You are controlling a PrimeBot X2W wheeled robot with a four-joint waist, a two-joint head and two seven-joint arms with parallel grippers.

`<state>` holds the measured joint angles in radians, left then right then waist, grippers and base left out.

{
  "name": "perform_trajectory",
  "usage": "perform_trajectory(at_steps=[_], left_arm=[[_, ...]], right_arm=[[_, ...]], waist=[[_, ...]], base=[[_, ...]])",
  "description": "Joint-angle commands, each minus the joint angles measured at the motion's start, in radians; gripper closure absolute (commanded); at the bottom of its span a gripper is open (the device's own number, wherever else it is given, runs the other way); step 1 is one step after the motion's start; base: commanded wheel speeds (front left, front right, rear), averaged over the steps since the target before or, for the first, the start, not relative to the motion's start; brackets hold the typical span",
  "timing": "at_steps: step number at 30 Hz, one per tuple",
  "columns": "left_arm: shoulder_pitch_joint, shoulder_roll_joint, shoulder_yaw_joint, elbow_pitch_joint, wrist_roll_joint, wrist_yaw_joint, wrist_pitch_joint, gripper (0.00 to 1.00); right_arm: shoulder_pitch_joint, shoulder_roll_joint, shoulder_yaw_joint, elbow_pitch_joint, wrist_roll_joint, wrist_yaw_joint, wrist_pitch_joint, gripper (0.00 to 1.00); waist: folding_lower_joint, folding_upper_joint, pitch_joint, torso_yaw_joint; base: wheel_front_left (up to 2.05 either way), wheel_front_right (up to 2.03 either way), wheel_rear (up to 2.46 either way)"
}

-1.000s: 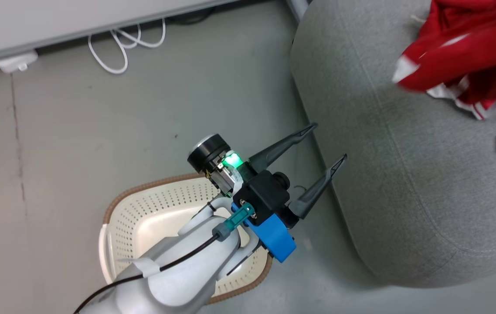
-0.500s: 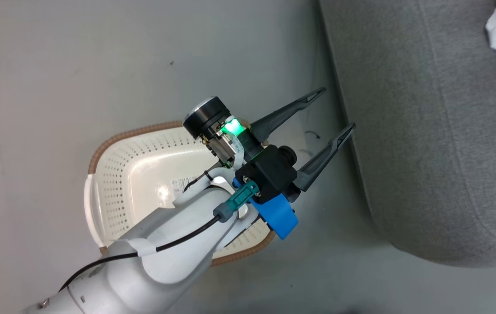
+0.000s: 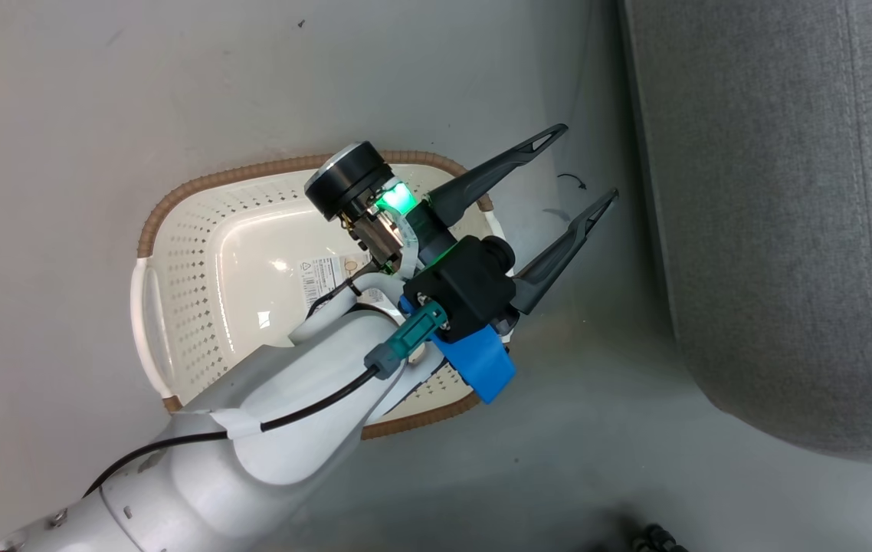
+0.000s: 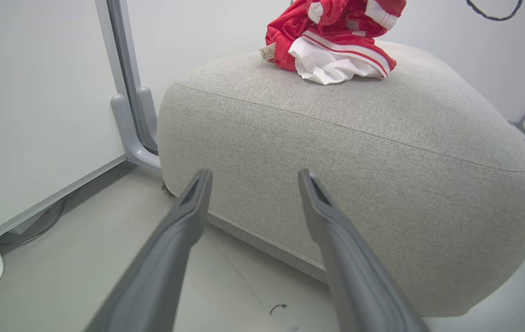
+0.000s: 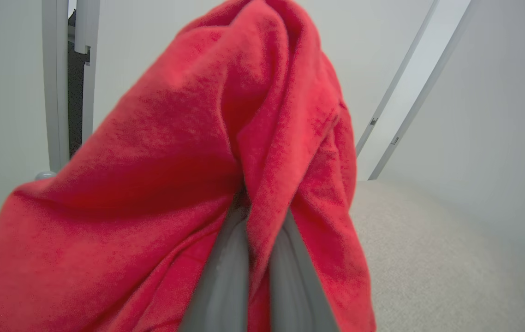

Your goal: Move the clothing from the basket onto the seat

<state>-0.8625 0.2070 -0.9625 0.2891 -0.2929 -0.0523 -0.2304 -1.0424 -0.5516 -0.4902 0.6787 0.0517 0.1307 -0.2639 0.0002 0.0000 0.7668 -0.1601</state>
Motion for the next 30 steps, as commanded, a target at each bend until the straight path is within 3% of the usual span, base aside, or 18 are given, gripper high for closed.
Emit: perform_trajectory(at_steps=[1,12,13,14,15,23,30], left_arm=[[-0.019,0.001,-0.001,-0.006,0.003,0.003,-0.002,0.0],[-0.027,0.01,-0.002,-0.006,0.0,0.012,-0.008,0.0],[-0.025,0.012,-0.002,-0.004,-0.002,0.014,-0.009,0.0],[-0.022,0.013,-0.001,-0.003,-0.003,0.015,-0.009,0.0],[-0.019,0.013,-0.001,-0.001,-0.004,0.016,-0.01,0.0],[0.025,-0.001,0.002,0.018,-0.025,0.025,-0.026,0.0],[0.091,-0.002,0.032,0.034,-0.056,0.045,-0.035,0.0]], right_arm=[[-0.025,0.025,-0.019,0.045,-0.007,0.0,0.0,1.0],[-0.042,0.082,-0.084,0.169,-0.09,0.0,0.003,1.0],[-0.045,0.08,-0.086,0.17,-0.091,0.0,0.001,0.79],[-0.046,0.075,-0.087,0.17,-0.089,0.0,-0.001,0.33],[-0.042,0.075,-0.086,0.17,-0.084,0.0,-0.001,0.0],[0.081,0.091,-0.05,0.066,-0.006,0.0,-0.001,0.0],[0.254,0.15,-0.003,-0.113,0.039,0.0,-0.002,0.0]], waist=[[-0.0002,0.0,0.009,0.006],[-0.0002,0.0,0.016,0.015],[-0.0002,0.0,0.011,0.014],[-0.0002,0.0,0.006,0.013],[-0.0002,0.0,-0.001,0.011],[-0.0002,0.0,-0.105,0.0],[-0.0002,0.0,-0.229,-0.005]], base=[[0.0,0.0,0.0],[0.0,0.0,0.0],[0.0,0.0,0.0],[0.0,0.0,0.0],[0.0,0.0,0.0],[0.0,0.0,0.0],[0.0,0.0,0.0]])
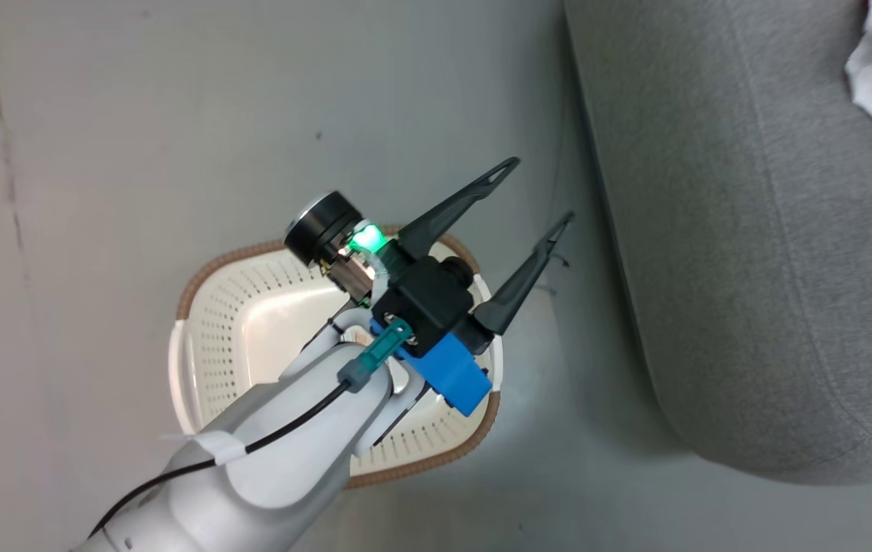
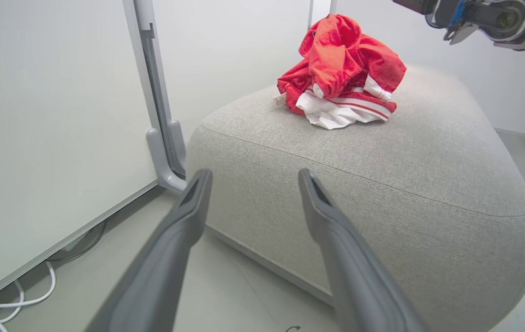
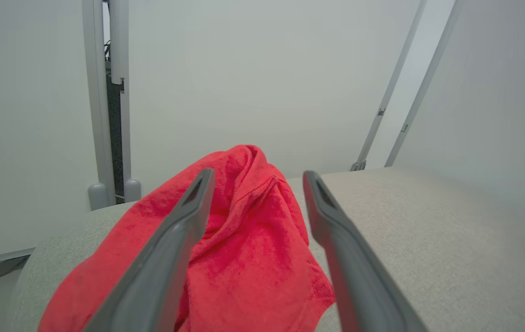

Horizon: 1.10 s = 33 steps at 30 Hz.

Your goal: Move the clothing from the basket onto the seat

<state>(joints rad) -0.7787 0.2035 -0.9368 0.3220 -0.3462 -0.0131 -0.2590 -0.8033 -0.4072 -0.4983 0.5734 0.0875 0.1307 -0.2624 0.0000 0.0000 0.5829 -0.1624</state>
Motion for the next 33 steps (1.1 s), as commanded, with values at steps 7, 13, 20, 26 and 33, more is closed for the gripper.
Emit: perform_trajectory(at_steps=[7,13,20,26,33], left_arm=[[0.119,0.009,0.1,-0.026,-0.039,0.043,-0.007,0.0],[0.227,0.027,0.201,-0.048,-0.039,0.059,-0.007,0.0],[0.34,0.032,0.334,-0.061,-0.017,0.07,-0.007,0.0],[0.435,0.013,0.464,-0.084,0.015,0.07,-0.007,0.0],[0.533,-0.025,0.6,-0.092,0.048,0.05,-0.007,0.0]], right_arm=[[0.183,0.085,0.113,-0.197,0.045,0.0,-0.003,0.0],[0.3,0.143,0.216,-0.299,0.078,0.0,-0.003,0.0],[0.389,0.186,0.311,-0.342,0.096,0.0,-0.003,0.0],[0.462,0.242,0.355,-0.371,0.1,0.0,-0.003,0.0],[0.546,0.279,0.41,-0.386,0.085,0.0,-0.003,0.0]], waist=[[0.0,0.0,-0.171,0.013],[0.0,0.0,-0.252,0.048],[0.0,0.0,-0.332,0.098],[0.0,0.0,-0.392,0.14],[0.0,0.0,-0.449,0.177]], base=[[0.0,0.0,0.0],[0.0,0.0,0.0],[0.0,0.0,0.0],[0.0,0.0,0.0],[0.0,0.0,0.0]])
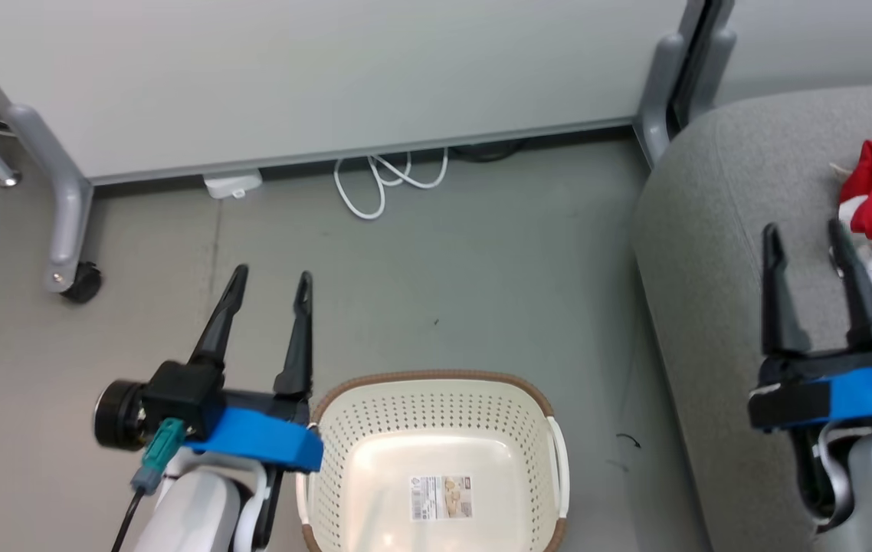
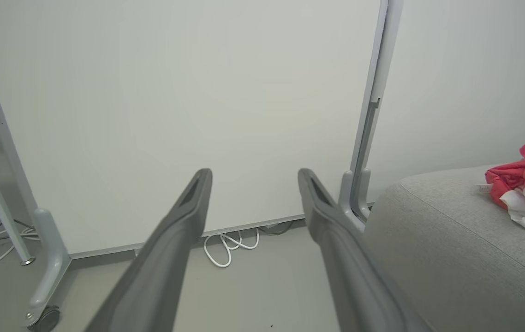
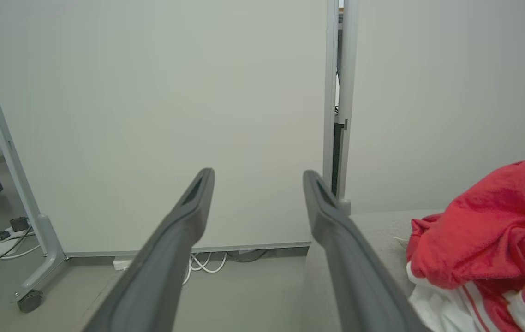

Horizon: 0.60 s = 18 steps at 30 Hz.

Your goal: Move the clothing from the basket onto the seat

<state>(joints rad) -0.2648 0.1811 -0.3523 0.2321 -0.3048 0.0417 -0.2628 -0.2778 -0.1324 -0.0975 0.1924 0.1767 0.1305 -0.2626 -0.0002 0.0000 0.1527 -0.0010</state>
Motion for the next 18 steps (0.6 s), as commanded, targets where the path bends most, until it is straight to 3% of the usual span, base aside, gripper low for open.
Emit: perform_trajectory(at_steps=[1,18], left_arm=[[0.031,-0.008,0.032,-0.001,0.01,-0.006,-0.003,0.0],[0.166,-0.078,0.204,-0.008,0.097,-0.083,-0.003,0.0]], right_arm=[[0.03,0.005,0.021,-0.003,-0.007,0.001,-0.003,0.0],[0.208,0.07,0.04,-0.064,-0.045,0.001,-0.003,0.0]], waist=[[0.0002,0.0,-0.024,0.018],[0.0002,0.0,-0.11,0.053]], base=[[0.0,0.0,0.0],[0.0,0.0,0.0]])
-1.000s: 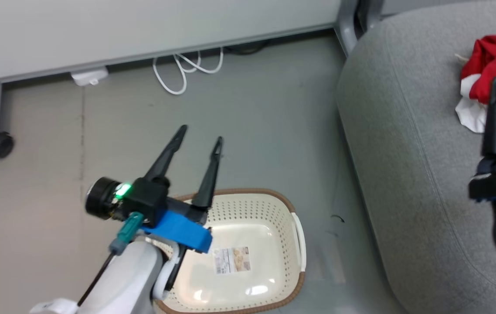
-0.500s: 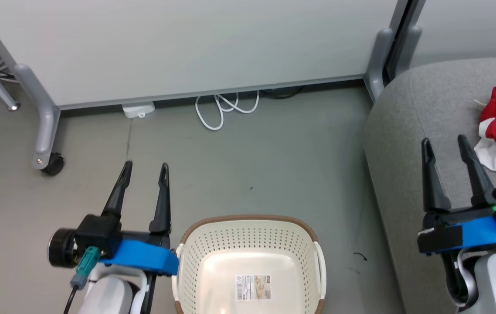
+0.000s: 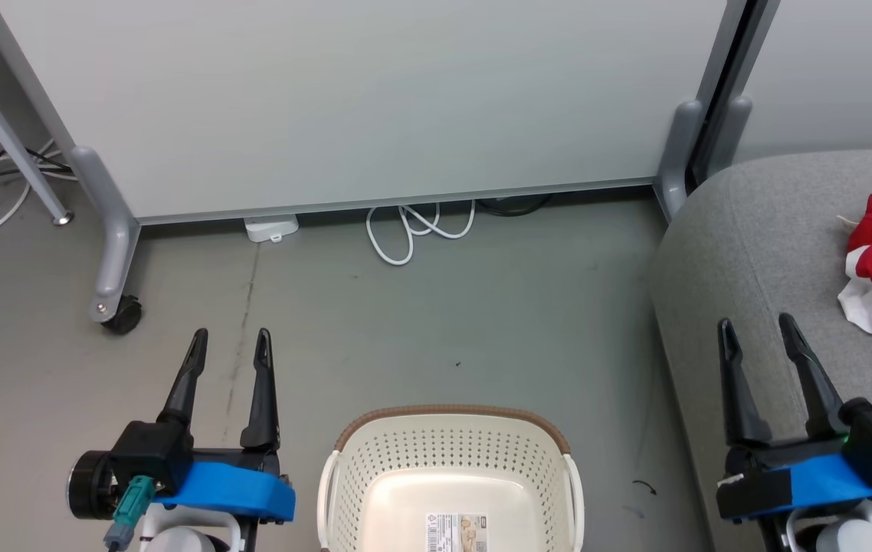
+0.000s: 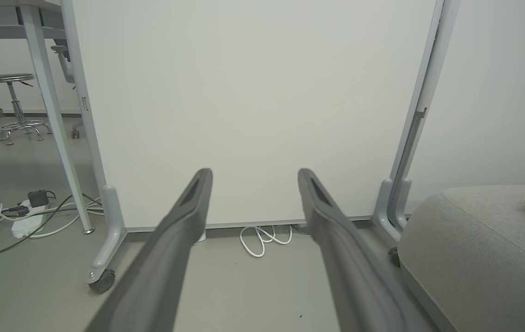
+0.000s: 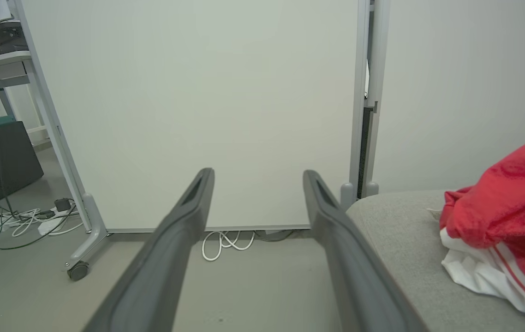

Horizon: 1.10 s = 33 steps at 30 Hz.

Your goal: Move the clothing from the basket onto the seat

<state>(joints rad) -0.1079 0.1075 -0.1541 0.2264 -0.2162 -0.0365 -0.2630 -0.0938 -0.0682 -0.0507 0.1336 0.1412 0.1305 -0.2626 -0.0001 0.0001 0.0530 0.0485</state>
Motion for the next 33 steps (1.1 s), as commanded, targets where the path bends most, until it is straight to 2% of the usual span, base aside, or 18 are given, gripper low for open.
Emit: perform_trajectory(at_steps=[1,14,28,29,33], left_arm=[[0.014,-0.007,0.009,-0.001,0.012,-0.008,-0.002,0.0],[0.036,-0.034,0.046,-0.005,0.05,-0.042,-0.002,0.0],[0.031,-0.045,0.066,0.005,0.085,-0.049,-0.002,0.0],[0.031,-0.047,0.063,0.006,0.079,-0.045,0.0,1.0],[0.054,-0.05,0.064,0.039,0.065,-0.045,0.009,1.0]], right_arm=[[0.034,0.008,-0.014,-0.006,-0.011,0.001,-0.003,0.0],[0.085,0.019,-0.049,-0.011,-0.002,0.001,-0.003,0.0],[0.08,0.019,-0.039,0.002,0.005,0.001,-0.003,0.0],[0.077,0.017,-0.039,0.003,0.003,0.0,0.0,1.0],[0.079,0.02,-0.04,0.04,0.012,0.0,0.008,1.0]], waist=[[0.0001,-0.0001,-0.014,0.004],[0.0001,-0.0001,-0.026,0.001],[0.0001,-0.0001,-0.022,0.001],[0.0002,-0.0001,-0.022,0.001],[0.0002,-0.0001,-0.023,0.001]], base=[[0.0,0.0,0.0],[0.0,0.0,0.0],[0.0,0.0,0.0],[0.0,0.0,0.0],[0.0,0.0,0.0]])
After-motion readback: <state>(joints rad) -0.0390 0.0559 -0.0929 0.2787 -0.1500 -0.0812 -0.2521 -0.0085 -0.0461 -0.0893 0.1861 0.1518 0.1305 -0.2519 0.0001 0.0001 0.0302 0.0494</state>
